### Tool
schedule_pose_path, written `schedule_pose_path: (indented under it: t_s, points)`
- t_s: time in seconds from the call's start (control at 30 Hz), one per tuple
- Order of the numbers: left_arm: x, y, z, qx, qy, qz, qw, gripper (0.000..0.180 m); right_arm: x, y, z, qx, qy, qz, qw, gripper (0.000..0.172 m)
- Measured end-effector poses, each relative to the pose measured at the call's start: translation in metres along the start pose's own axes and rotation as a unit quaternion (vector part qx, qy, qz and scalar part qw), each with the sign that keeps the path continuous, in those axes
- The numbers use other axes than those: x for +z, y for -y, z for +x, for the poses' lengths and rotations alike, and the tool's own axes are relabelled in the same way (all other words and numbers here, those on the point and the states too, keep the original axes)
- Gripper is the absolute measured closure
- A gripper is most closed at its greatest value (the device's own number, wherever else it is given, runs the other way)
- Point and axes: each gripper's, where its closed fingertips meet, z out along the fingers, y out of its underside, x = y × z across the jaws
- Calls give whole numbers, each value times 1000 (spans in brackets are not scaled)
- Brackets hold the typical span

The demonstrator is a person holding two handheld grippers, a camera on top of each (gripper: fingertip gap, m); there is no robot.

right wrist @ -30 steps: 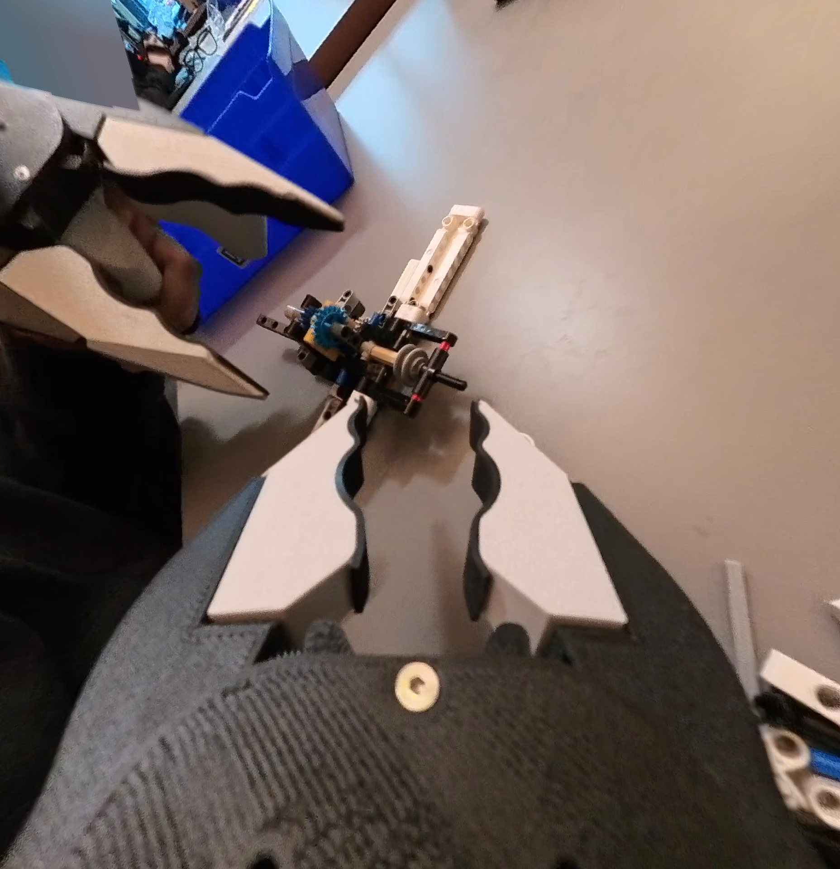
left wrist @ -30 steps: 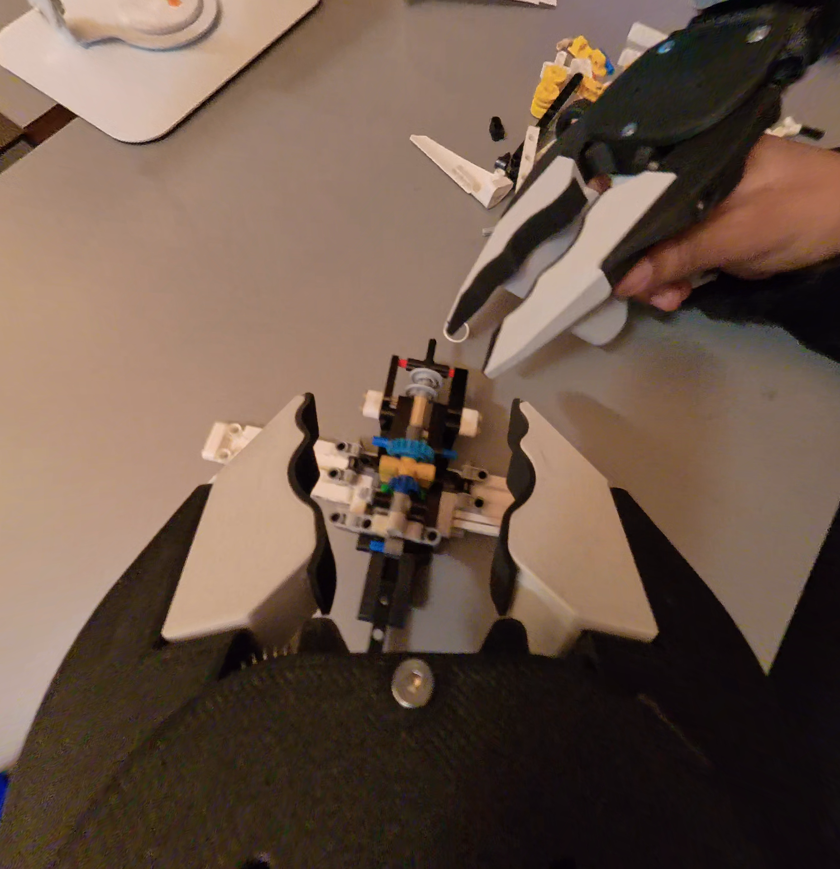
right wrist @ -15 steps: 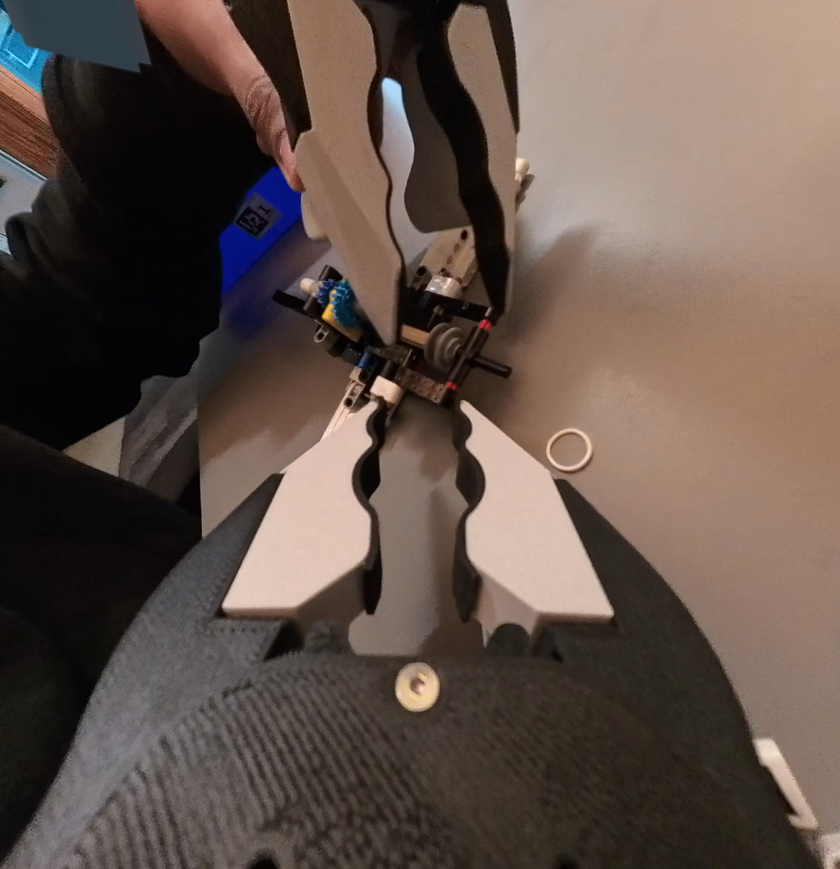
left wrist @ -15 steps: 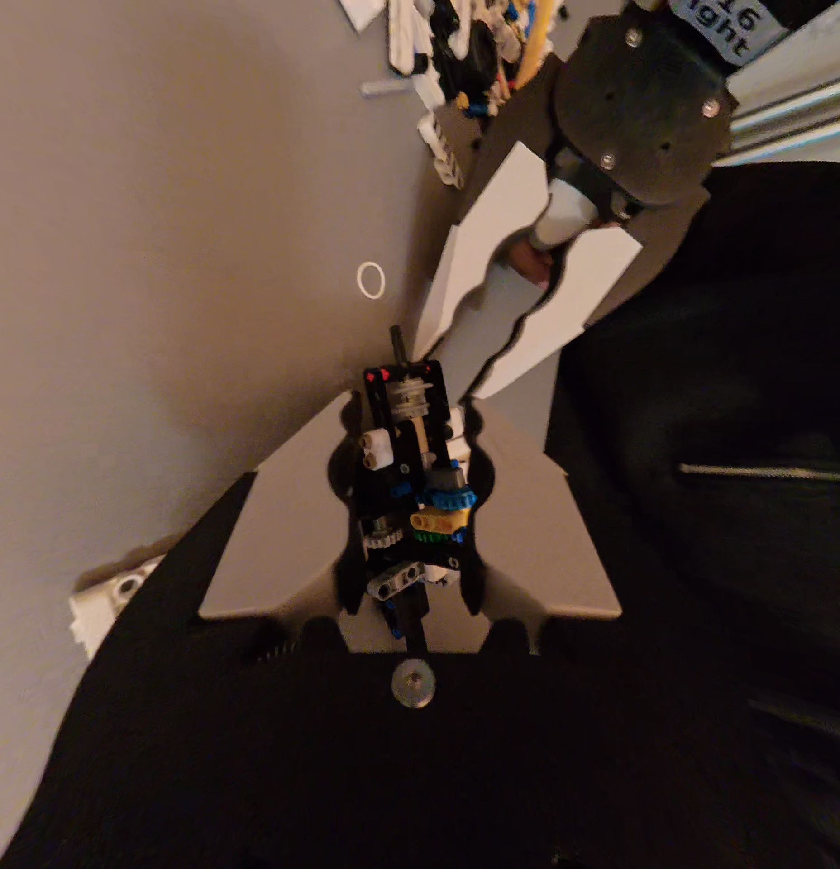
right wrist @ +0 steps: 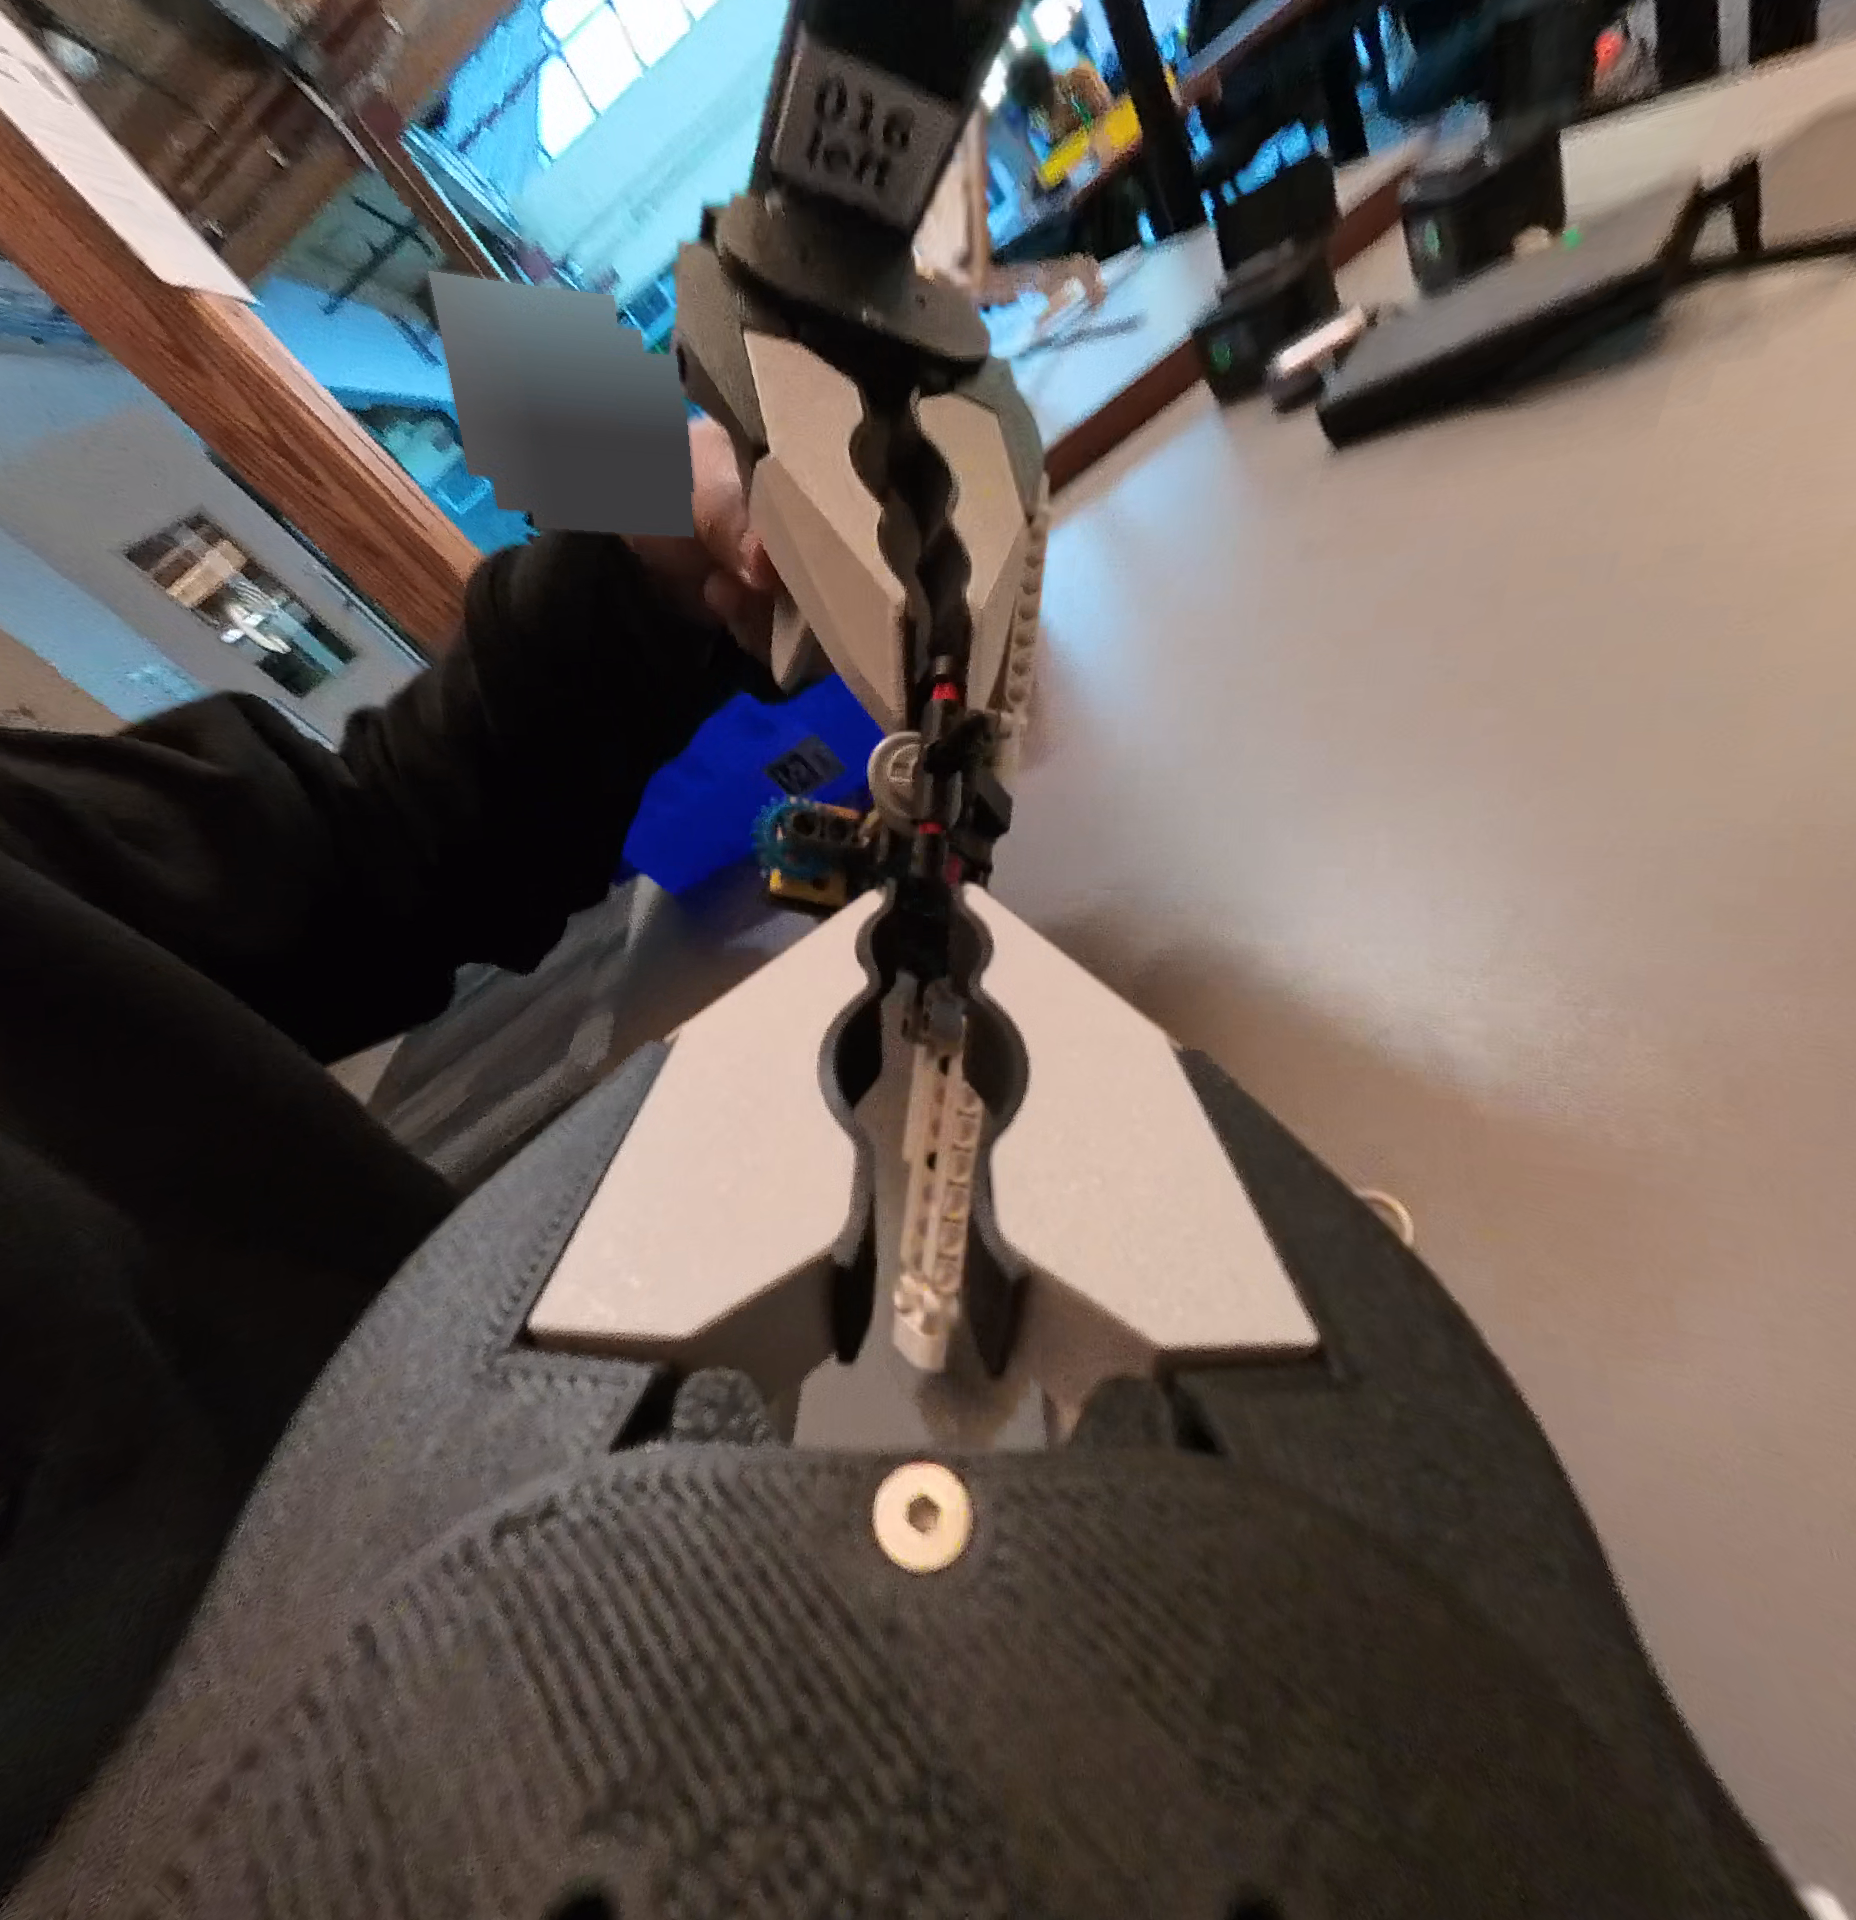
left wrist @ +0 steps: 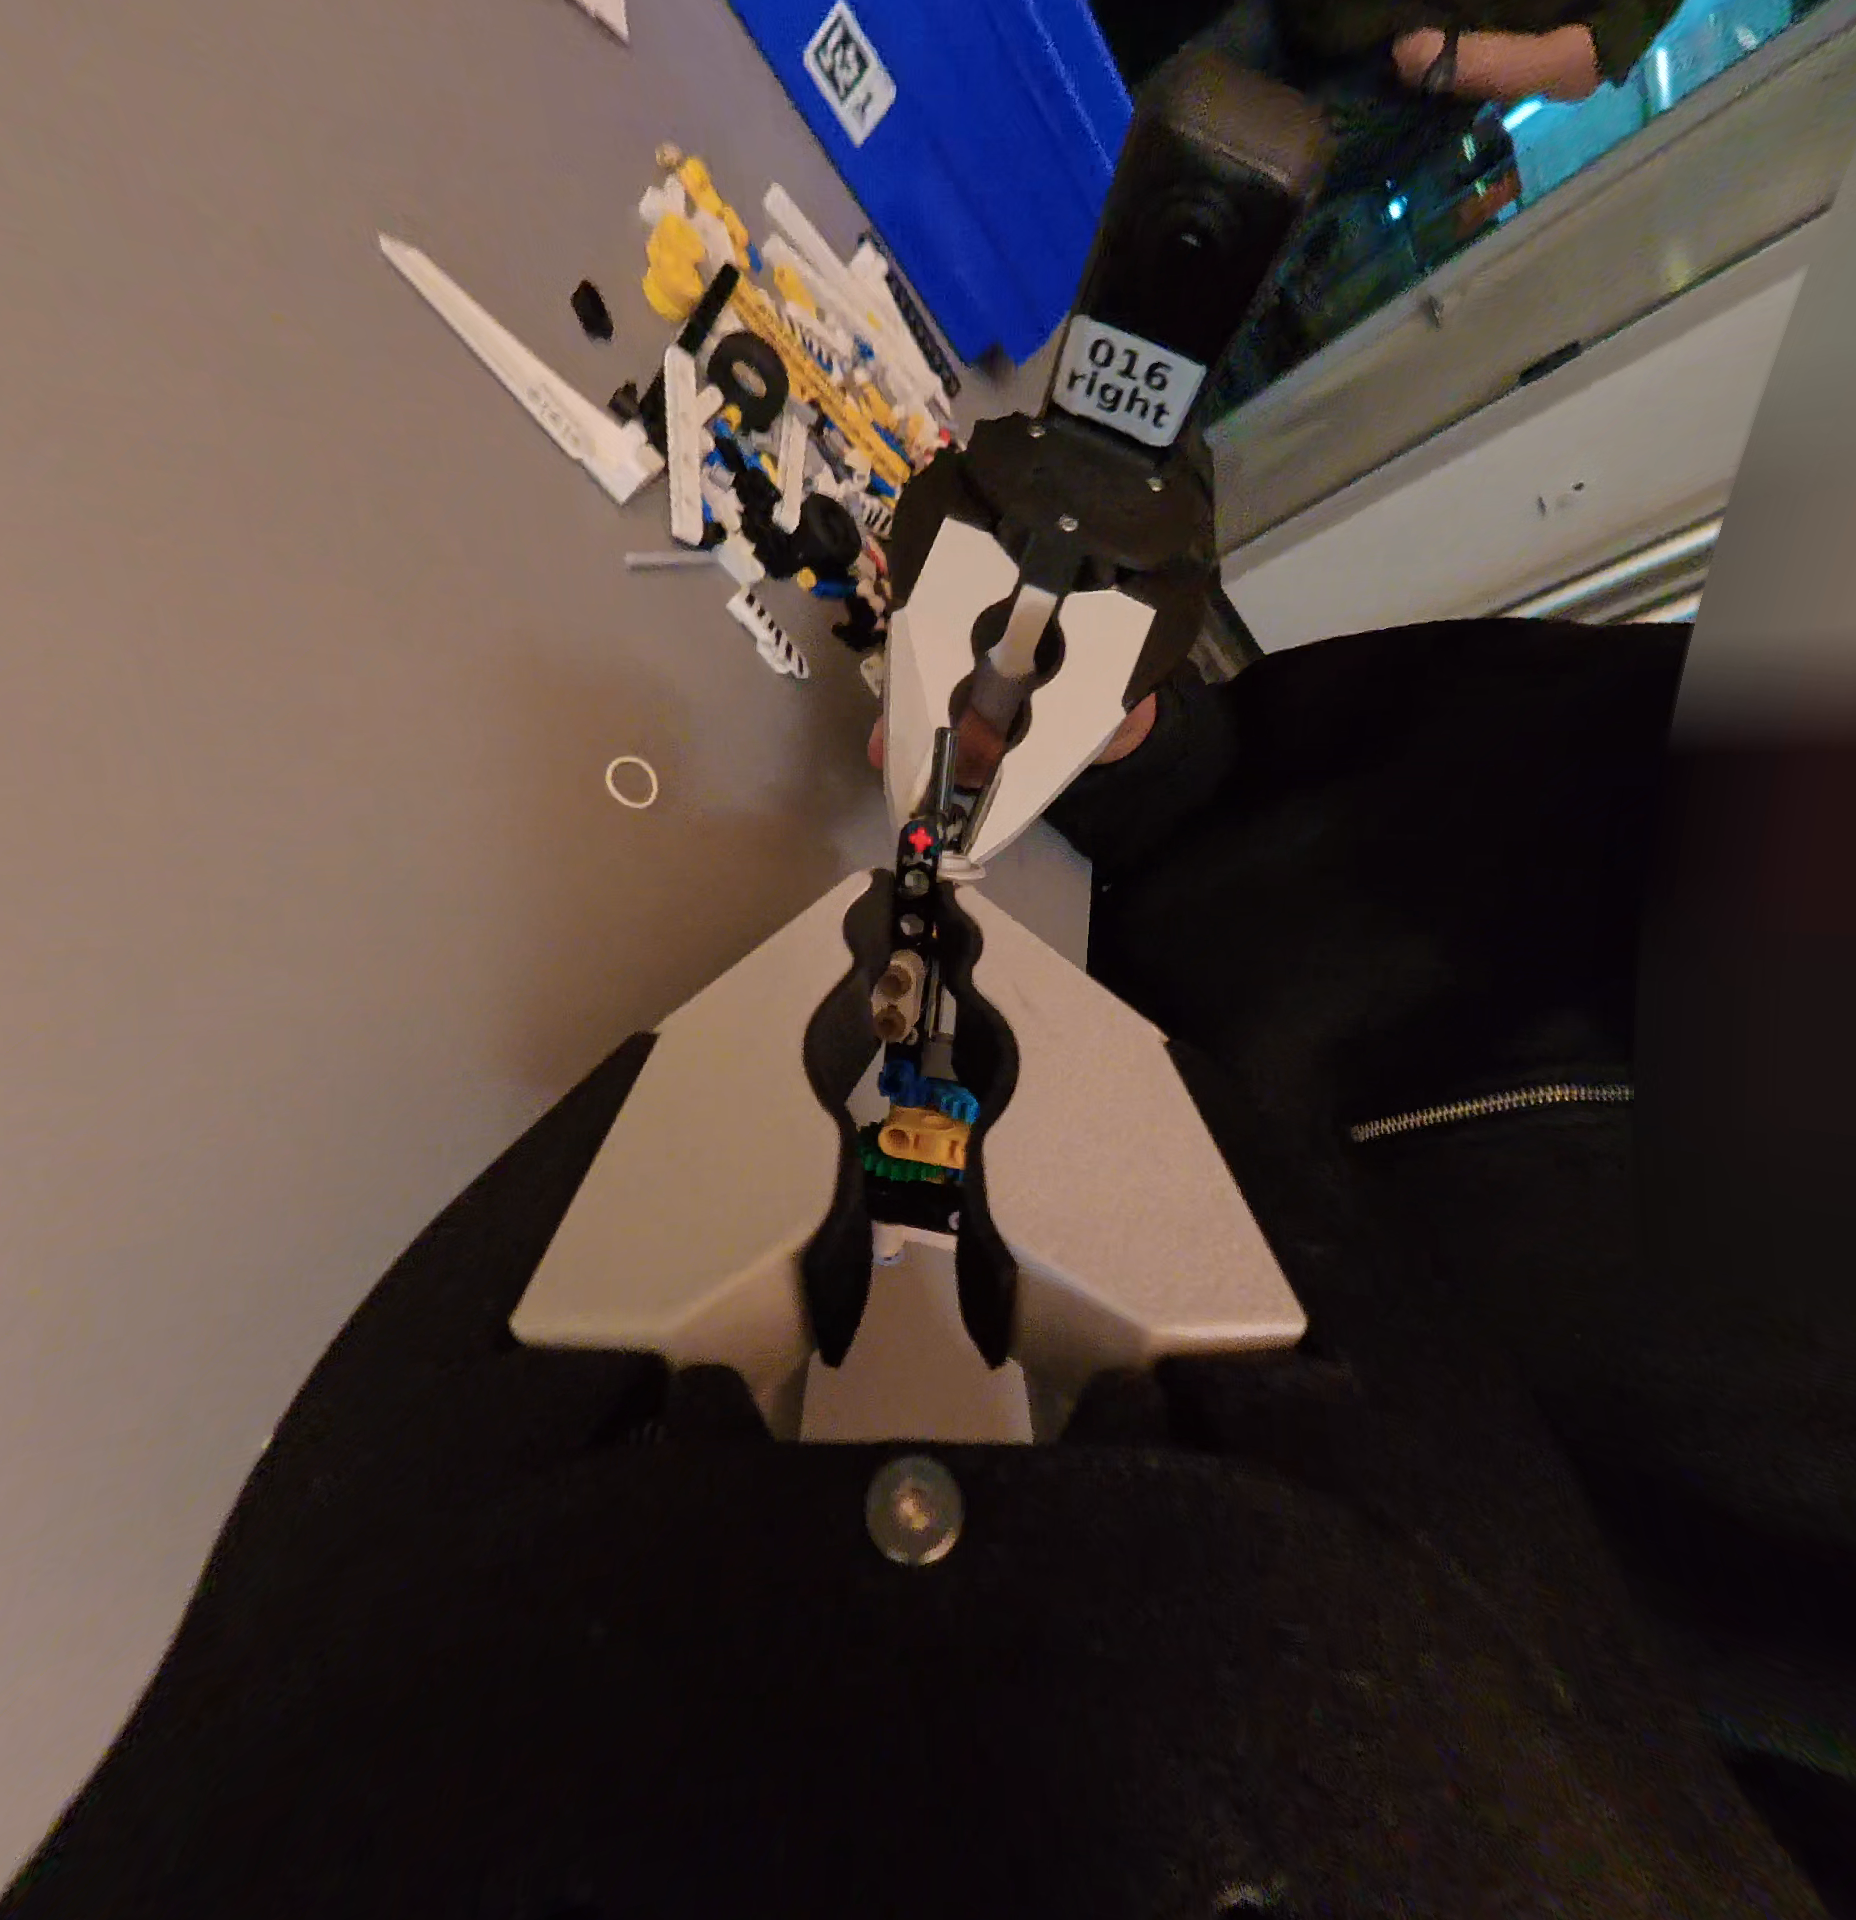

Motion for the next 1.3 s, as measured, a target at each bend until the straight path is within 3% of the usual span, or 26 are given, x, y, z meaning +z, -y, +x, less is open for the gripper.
schedule_pose_path:
  t_s: [0.17, 0.3, 0.43, 0.57, 0.67, 0.8, 0.87, 0.93, 1.03, 1.17, 1.3]
  points:
    - [-1, 11, 29, 36, 49, 110, 992, 176, -10, 20, -24, 17, 71, 70, 995, 159]
    - [3, 3, 44, 40, 61, 140, 987, 176, -17, 26, -42, 46, 134, 93, 985, 159]
    - [3, -16, 54, 1, 34, 114, 993, 174, -14, 13, -55, -2, 128, 40, 991, 164]
    - [-9, -21, 79, -40, -18, 110, 993, 160, -16, 9, -68, -26, 135, 4, 991, 165]
    - [-31, -14, 99, -15, -22, 137, 990, 158, -22, 11, -66, -26, 133, -3, 991, 165]
    - [-32, -23, 78, 118, 130, 55, 983, 147, -26, 10, -69, -24, 151, -21, 988, 166]
    - [-21, -25, 74, 172, 159, 4, 972, 143, -24, 8, -71, -23, 164, -40, 985, 165]
    - [-9, -26, 74, 181, 155, -40, 970, 144, -21, 8, -73, -23, 170, -57, 983, 165]
    - [9, -31, 75, 124, 113, -77, 983, 156, -18, 12, -74, -30, 174, -63, 982, 165]
    - [10, -28, 68, 99, 75, -56, 991, 174, -20, 12, -74, -44, 184, -63, 980, 165]
    - [8, -26, 64, 80, 66, -31, 994, 175, -17, 14, -70, -68, 181, -27, 981, 162]
